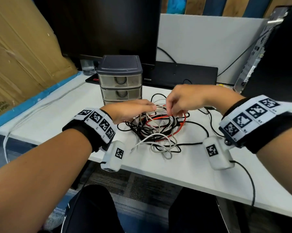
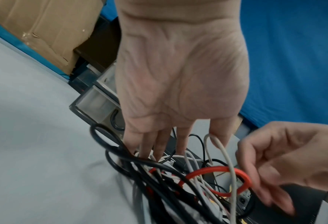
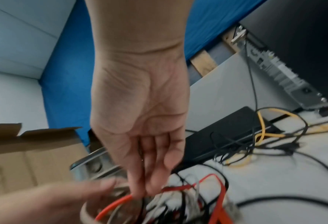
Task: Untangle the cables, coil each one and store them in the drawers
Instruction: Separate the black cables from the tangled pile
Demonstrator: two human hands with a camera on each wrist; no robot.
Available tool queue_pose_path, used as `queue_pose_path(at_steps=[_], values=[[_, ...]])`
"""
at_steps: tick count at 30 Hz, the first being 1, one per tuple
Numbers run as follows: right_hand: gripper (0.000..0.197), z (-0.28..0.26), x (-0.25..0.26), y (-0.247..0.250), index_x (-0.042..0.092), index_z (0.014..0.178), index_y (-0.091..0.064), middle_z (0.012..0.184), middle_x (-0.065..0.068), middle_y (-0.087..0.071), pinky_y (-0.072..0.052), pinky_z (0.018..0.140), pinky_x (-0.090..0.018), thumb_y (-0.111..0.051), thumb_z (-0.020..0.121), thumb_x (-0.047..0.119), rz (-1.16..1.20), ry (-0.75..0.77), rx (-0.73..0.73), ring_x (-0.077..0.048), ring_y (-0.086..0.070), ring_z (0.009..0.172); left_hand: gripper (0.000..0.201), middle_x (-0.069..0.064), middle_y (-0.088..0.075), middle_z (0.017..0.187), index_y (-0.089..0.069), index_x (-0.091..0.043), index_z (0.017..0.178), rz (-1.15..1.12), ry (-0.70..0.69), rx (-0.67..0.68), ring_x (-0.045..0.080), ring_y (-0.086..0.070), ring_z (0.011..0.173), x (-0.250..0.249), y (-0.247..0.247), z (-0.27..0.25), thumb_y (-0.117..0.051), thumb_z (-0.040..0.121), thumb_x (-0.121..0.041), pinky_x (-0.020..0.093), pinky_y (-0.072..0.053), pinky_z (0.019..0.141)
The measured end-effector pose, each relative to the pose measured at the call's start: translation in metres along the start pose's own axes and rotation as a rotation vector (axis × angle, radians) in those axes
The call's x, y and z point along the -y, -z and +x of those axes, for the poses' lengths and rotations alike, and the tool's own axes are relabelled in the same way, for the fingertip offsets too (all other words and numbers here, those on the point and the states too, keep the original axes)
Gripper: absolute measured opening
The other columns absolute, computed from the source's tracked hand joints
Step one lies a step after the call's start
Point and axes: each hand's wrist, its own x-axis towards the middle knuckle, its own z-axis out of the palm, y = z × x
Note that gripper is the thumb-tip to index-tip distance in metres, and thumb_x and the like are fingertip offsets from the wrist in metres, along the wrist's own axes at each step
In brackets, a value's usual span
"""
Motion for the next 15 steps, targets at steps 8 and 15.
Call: queue_pose_path(at_steps=[8,15], values=[[0.018,0.012,-0.005,-0.052,0.028,0.085,-0.071,0.065,0.011,-0.064,-0.050,0.058,-0.023,-0.085,0.079,0.018,-0.046,-0.003,0.106,-0.008,-0.060,0.056,0.016,0.007,-0.070,0.106,-0.067,-0.026,0.111,0.063,-0.226,-0.198,0.018,-0.063,0.089,0.011,0.008,-0.031,-0.070,0.095,-0.023,0.037,-0.049,0.086],[0.022,0.017,-0.021,-0.062,0.012,0.097,-0.068,0.080,0.000,-0.050,-0.054,0.066,-0.021,-0.082,0.082,0.004,0.290,-0.087,0.152,-0.011,-0.055,0.068,0.009,-0.009,-0.075,0.083,-0.079,-0.018,0.093,0.420,-0.234,0.053,0.002,-0.063,0.074,0.011,0.007,-0.037,-0.076,0.088,-0.011,0.020,-0.050,0.069]])
